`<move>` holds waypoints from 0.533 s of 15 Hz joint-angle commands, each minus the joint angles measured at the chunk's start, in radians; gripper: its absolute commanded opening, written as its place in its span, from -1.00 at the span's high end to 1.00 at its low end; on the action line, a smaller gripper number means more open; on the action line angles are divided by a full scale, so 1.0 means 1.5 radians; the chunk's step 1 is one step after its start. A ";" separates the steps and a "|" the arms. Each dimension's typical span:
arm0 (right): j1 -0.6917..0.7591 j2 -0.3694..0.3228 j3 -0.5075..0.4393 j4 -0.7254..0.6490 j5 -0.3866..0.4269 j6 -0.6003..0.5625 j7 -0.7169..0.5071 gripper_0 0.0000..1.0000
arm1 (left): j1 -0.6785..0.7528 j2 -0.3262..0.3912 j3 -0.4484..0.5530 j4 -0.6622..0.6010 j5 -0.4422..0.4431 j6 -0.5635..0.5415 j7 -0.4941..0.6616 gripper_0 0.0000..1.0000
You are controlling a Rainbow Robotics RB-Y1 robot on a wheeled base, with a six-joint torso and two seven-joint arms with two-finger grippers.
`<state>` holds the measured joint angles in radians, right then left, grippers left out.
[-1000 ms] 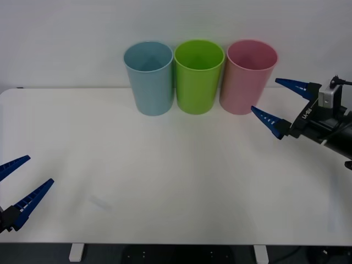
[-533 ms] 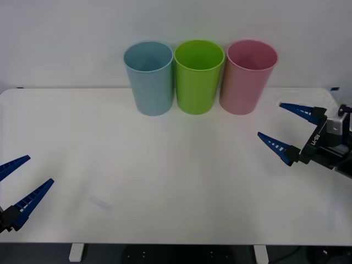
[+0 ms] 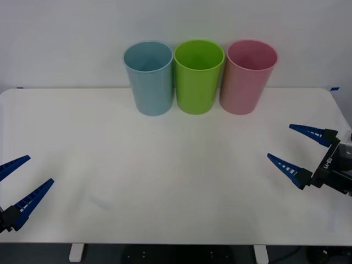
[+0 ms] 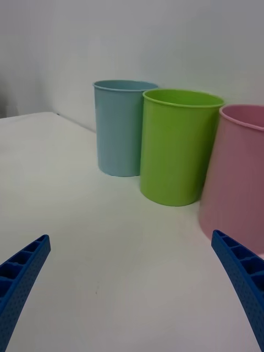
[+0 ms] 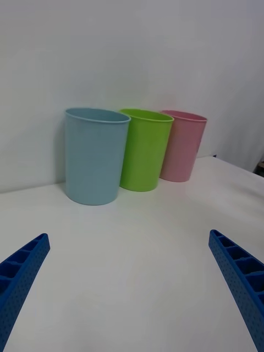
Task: Grasp the object on the table and drop it into the matching bin: aluminum can to the light blue bin, PET bottle to the pink bin.
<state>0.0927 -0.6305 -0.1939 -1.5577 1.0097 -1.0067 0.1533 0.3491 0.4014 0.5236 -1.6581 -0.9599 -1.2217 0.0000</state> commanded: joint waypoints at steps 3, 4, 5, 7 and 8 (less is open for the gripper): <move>0.048 0.000 -0.017 -0.028 -0.005 -0.006 0.001 -1.00 | 0.000 0.000 0.000 0.000 0.000 0.000 0.000 -1.00; 0.050 0.000 -0.018 -0.028 -0.006 -0.006 0.001 -1.00 | 0.000 0.000 0.000 0.000 0.000 0.000 0.000 -1.00; 0.054 0.000 -0.020 -0.028 -0.008 -0.006 0.002 -1.00 | 0.000 0.000 0.000 0.000 0.000 0.000 0.000 -1.00; 0.062 0.000 -0.024 -0.029 -0.012 -0.010 0.002 -1.00 | 0.000 0.000 0.000 0.000 0.000 0.000 0.000 -1.00; 0.065 0.000 -0.026 -0.029 -0.015 -0.011 0.002 -1.00 | 0.000 0.000 0.000 0.000 0.000 0.000 0.000 -1.00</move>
<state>0.1868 -0.6305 -0.2309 -1.6013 0.9902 -1.0218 0.1565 0.3491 0.4014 0.5236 -1.6581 -0.9599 -1.2217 0.0000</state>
